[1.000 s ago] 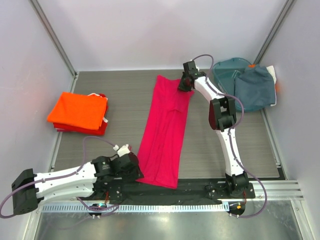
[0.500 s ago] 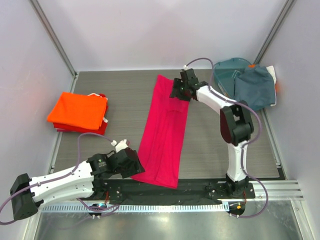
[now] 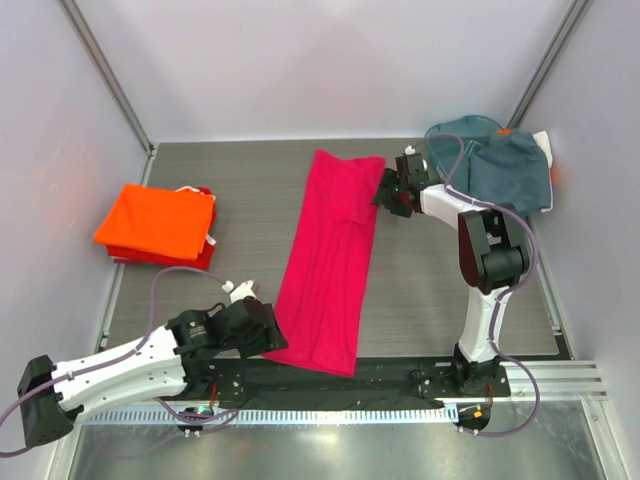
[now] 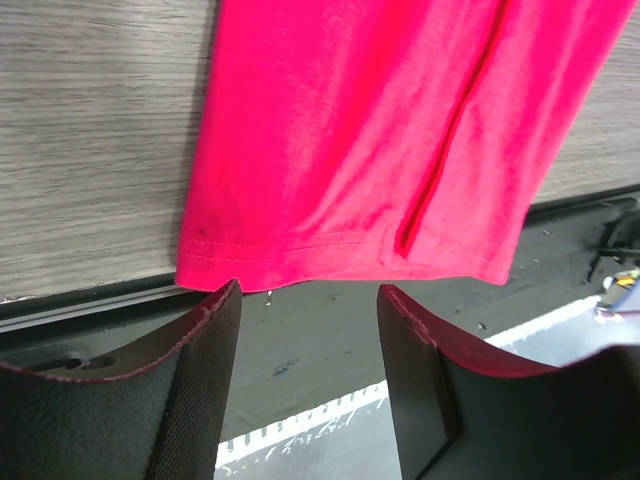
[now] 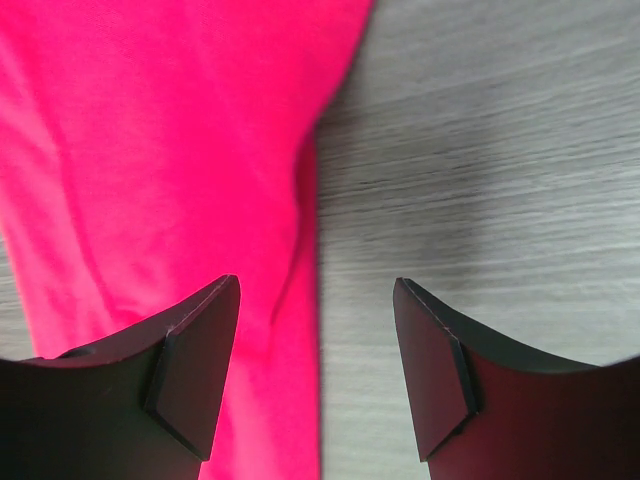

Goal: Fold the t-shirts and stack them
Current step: Fold the tshirt

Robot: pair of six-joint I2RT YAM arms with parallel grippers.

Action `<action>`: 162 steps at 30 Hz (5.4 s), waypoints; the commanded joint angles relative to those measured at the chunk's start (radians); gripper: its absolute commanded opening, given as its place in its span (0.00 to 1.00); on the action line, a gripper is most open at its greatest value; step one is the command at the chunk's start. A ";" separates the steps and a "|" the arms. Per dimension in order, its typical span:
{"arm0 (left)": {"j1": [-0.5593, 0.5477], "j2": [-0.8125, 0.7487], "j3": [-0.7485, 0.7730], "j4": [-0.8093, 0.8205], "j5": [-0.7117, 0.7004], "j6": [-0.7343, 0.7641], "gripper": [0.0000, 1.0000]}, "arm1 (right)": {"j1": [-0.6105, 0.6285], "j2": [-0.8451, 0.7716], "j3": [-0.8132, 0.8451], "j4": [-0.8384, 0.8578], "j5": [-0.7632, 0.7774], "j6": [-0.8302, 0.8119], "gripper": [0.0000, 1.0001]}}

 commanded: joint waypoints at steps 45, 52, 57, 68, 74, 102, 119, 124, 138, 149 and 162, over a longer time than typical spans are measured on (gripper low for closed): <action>0.187 0.071 0.030 0.079 0.073 0.123 0.63 | -0.062 -0.027 0.027 -0.103 -0.128 0.030 0.66; 0.186 0.013 0.011 0.071 0.044 0.099 0.63 | 0.007 -0.297 -0.265 -0.180 -0.152 0.030 0.59; 0.187 0.013 -0.002 0.098 0.049 0.096 0.63 | 0.145 -0.543 -0.473 -0.247 -0.125 0.088 0.53; 0.189 0.063 0.003 0.140 0.069 0.134 0.63 | 0.429 -0.903 -0.802 -0.315 -0.097 0.351 0.47; 0.189 0.062 -0.026 0.178 0.102 0.122 0.63 | 0.596 -0.979 -0.849 -0.349 -0.056 0.455 0.46; 0.189 0.200 -0.066 0.315 0.139 0.134 0.57 | 0.683 -0.792 -0.860 -0.220 -0.063 0.486 0.27; 0.192 0.246 -0.031 0.373 0.182 0.126 0.00 | 0.683 -0.949 -0.874 -0.241 -0.060 0.498 0.01; 0.244 0.186 0.030 0.283 0.202 0.158 0.00 | 0.680 -0.990 -0.791 -0.323 0.015 0.475 0.01; 0.514 0.413 0.320 0.279 0.362 0.289 0.00 | 0.276 -0.808 -0.506 -0.369 -0.048 0.205 0.01; 0.658 0.754 0.691 0.258 0.360 0.358 0.00 | 0.099 -0.454 -0.188 -0.367 -0.177 0.058 0.01; 0.778 1.097 0.998 0.267 0.484 0.356 0.00 | -0.033 -0.111 0.126 -0.369 -0.327 0.029 0.01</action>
